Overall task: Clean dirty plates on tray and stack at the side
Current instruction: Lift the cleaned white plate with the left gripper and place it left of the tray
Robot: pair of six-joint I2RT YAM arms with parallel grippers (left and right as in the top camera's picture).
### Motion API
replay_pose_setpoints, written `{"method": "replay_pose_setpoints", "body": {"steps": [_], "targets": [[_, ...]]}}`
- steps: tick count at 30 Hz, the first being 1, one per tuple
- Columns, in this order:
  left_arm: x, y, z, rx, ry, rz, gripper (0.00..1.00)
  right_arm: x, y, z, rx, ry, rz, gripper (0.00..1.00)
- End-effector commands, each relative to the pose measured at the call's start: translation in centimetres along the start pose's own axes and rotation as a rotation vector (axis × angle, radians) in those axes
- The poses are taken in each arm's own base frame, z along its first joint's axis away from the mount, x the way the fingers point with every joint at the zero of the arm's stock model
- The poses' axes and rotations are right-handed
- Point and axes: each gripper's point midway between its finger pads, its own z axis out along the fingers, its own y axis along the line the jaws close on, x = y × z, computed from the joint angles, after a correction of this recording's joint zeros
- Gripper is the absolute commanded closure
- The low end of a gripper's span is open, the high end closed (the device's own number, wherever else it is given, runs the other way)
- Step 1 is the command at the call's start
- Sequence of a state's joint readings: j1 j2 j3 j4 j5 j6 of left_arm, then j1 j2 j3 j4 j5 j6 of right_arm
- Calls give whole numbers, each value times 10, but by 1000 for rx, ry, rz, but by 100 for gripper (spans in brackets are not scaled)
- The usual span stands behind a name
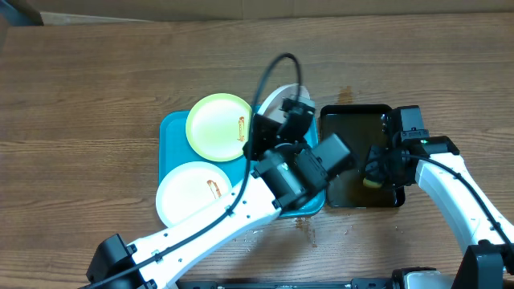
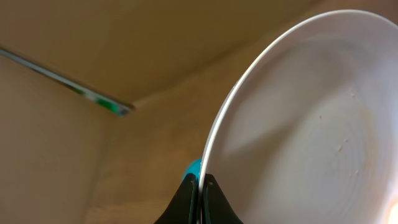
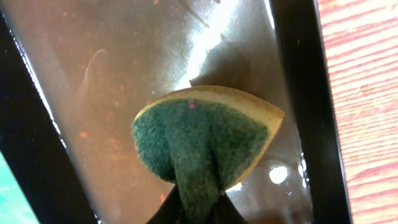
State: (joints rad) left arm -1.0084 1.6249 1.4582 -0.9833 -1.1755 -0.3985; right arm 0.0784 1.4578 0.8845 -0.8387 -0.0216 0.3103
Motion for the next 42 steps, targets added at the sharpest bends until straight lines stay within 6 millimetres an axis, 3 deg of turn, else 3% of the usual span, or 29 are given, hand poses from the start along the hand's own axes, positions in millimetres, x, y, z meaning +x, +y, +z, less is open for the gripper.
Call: {"method": "replay_pose_setpoints", "body": {"steps": [1, 5, 10, 17, 20, 25, 26, 27, 28, 29, 32, 33, 34, 35, 36, 42], "targets": [[-29, 39, -18, -184, -117, 43, 96, -7, -5, 1, 25, -23, 6, 78], [-37, 48, -24, -254, -146, 74, 96, -7, -6, 8, 33, -7, 6, 76], [-36, 45, -24, -238, -142, 77, 96, -4, -7, 16, 42, 17, 7, 75], [-37, 20, -16, -87, -118, 16, 96, -3, -11, 25, 67, 34, 4, 39], [-31, 7, -8, 6, -81, 13, 96, -2, -13, 27, 74, 37, 4, 33], [-26, 0, 2, 71, -40, 0, 96, 4, -15, 37, 73, 31, 4, 33], [-25, 0, 4, 74, -36, -1, 96, 6, -16, 40, 71, 29, 4, 34], [-25, 1, 5, 70, -33, -2, 96, 8, -18, 44, 70, 25, 4, 48], [-25, 2, 6, 67, -31, -4, 96, 10, -18, 47, 69, 24, 4, 79], [-25, 4, 8, 62, -28, -7, 96, 13, -19, 49, 68, 23, 4, 96], [-24, 9, 13, 44, -21, -13, 96, 14, -20, 51, 69, 22, 3, 96], [-24, 10, 14, 42, -19, -11, 96, 14, -20, 51, 68, 20, 3, 67], [-23, 11, 15, 39, -15, -10, 96, 12, -19, 51, 66, 14, 3, 27], [-23, 11, 15, 39, -15, -10, 96, 11, -19, 51, 63, 8, 3, 7], [-23, 11, 15, 39, -15, -10, 96, 9, -18, 52, 61, 1, 3, 1], [-23, 11, 15, 39, -15, -10, 96, -11, -23, 50, 99, -88, 5, 0]]}}
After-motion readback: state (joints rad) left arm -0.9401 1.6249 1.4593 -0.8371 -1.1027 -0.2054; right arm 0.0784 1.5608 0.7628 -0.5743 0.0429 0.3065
